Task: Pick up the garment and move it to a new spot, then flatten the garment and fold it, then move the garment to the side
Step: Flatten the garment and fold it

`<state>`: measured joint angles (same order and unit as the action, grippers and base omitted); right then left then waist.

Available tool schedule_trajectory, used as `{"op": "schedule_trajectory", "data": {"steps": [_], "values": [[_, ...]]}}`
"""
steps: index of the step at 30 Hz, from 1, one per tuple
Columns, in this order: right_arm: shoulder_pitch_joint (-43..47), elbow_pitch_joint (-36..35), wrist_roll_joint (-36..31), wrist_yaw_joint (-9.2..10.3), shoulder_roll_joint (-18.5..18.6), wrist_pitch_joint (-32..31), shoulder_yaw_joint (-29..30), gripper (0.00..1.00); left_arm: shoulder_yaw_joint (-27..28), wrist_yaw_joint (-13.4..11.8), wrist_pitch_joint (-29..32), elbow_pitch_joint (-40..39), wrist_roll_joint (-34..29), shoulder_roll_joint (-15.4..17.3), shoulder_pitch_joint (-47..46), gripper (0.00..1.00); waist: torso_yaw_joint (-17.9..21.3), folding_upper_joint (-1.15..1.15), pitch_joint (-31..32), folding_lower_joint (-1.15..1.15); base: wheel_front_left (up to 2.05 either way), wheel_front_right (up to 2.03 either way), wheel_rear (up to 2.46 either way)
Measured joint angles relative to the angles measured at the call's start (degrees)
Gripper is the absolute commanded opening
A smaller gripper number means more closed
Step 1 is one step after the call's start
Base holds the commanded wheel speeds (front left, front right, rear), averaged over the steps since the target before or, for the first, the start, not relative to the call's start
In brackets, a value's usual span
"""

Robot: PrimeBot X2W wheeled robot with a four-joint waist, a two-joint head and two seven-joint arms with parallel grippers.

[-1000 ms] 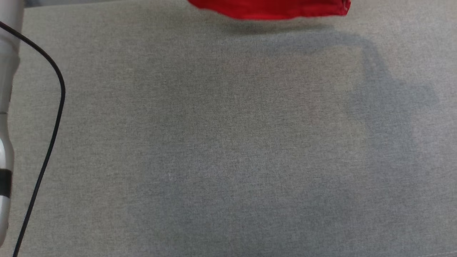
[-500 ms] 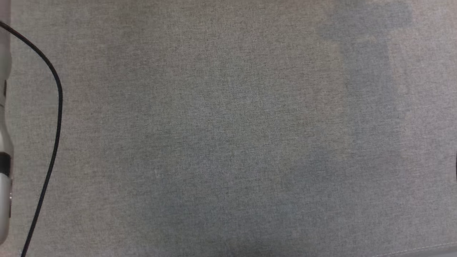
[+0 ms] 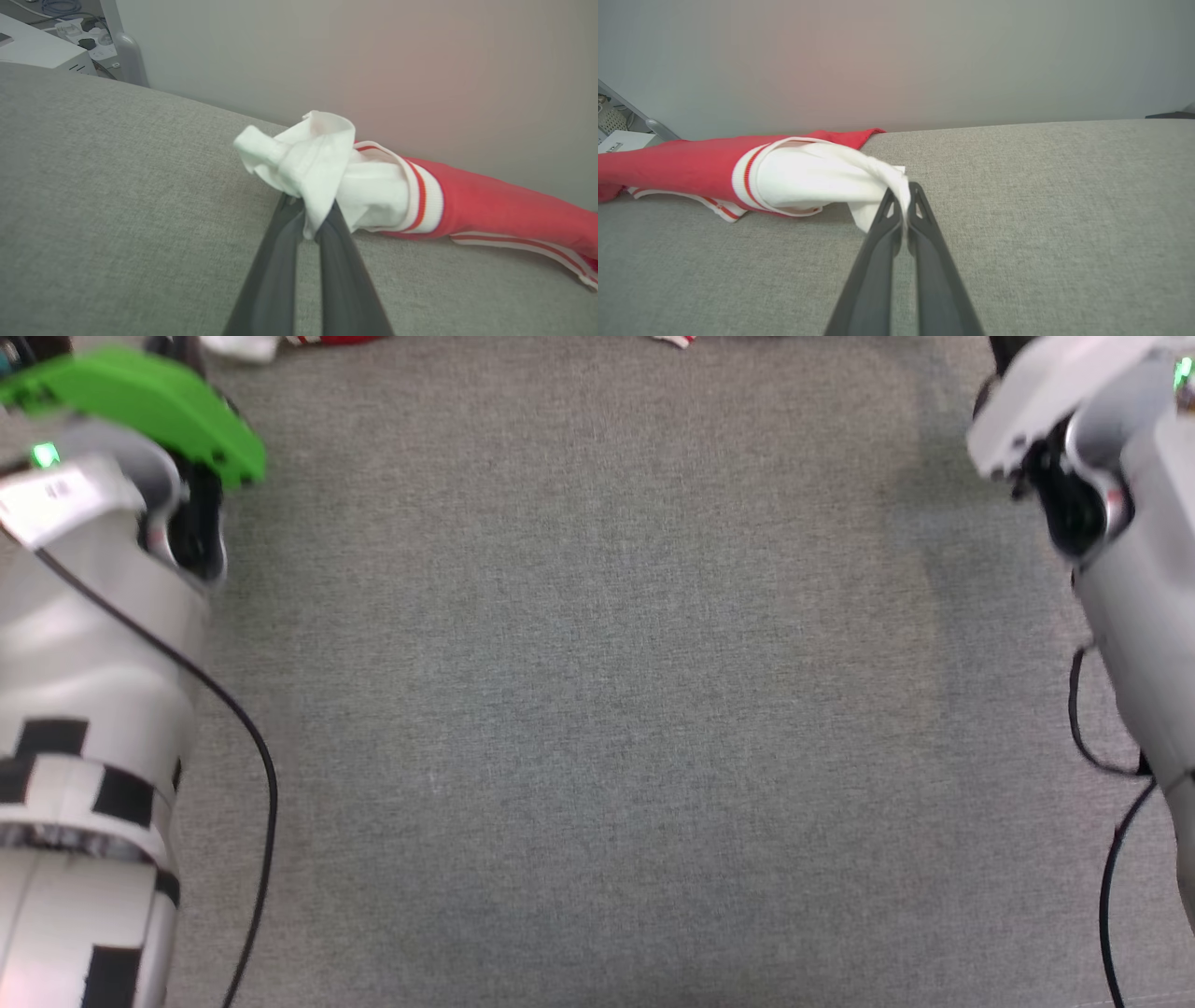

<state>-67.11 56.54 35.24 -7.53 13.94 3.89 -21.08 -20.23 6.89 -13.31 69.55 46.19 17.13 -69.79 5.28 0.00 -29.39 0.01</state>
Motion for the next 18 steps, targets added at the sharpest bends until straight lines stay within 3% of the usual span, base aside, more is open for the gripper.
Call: {"op": "schedule_trajectory", "data": {"steps": [11,18], "values": [[18.8,-13.3,6.0,-0.07,7.7,4.5,-3.9,0.00,-0.9,0.5,-1.3,-10.7,2.1,2.3,17.9,0.00,-1.0,0.00,7.3,-0.01,0.00,0.00,0.00],[30.5,-24.5,5.2,-0.08,12.0,2.2,0.1,0.00,0.0,-0.5,-1.3,-23.2,2.1,5.1,29.7,0.00,-1.7,0.00,12.6,-0.01,0.00,0.00,0.00]]}}
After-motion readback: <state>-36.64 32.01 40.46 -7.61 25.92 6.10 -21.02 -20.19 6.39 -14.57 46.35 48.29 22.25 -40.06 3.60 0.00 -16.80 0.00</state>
